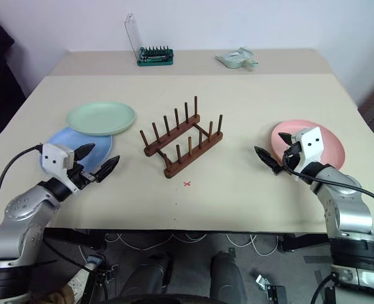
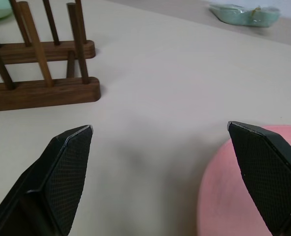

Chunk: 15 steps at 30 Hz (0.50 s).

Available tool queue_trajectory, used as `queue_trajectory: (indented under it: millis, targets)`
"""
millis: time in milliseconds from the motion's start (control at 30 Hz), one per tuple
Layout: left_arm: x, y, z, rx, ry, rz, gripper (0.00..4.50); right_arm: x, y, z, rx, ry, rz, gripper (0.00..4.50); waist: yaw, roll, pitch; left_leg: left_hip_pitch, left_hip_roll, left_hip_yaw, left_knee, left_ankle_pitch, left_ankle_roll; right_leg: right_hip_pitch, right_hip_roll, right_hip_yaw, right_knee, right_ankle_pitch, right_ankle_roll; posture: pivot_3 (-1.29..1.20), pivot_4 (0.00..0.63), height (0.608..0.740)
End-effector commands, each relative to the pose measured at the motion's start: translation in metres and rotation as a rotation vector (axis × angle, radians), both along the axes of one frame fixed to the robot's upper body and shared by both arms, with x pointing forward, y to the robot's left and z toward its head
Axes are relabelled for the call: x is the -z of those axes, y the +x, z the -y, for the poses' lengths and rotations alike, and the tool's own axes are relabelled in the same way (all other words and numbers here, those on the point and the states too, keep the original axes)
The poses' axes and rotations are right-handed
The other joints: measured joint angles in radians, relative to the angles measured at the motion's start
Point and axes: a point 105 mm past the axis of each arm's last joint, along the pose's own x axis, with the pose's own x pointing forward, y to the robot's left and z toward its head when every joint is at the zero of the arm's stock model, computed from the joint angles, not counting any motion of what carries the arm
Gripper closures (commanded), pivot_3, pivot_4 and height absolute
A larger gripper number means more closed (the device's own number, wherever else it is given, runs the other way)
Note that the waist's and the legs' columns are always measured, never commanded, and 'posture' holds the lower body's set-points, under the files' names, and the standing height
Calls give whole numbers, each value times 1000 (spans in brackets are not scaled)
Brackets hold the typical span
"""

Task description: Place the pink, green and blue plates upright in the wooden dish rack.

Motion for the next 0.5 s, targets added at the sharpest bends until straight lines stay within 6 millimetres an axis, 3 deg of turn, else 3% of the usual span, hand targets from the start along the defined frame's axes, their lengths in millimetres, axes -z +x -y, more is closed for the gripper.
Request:
queue_trajectory:
  millis: [33, 233, 500]
  targets:
    - [-6, 0, 1, 11, 16, 24, 0, -16, -2, 3, 8, -7, 57, 18, 0, 0, 0, 0, 0, 0, 0, 0, 0, 0, 0, 0, 0, 0, 0, 0, 150, 740]
    - [0, 3, 6, 13, -13, 16, 0, -24, -1, 0, 9, -12, 77, 18, 2, 0, 0, 0, 0, 0, 0, 0, 0, 0, 0, 0, 0, 0, 0, 0, 150, 740]
    - [1, 0, 9, 58, 0, 4, 0, -19, -11, 1, 14, -9, 64, 18, 0, 0, 0, 0, 0, 0, 0, 0, 0, 0, 0, 0, 0, 0, 0, 0, 150, 740]
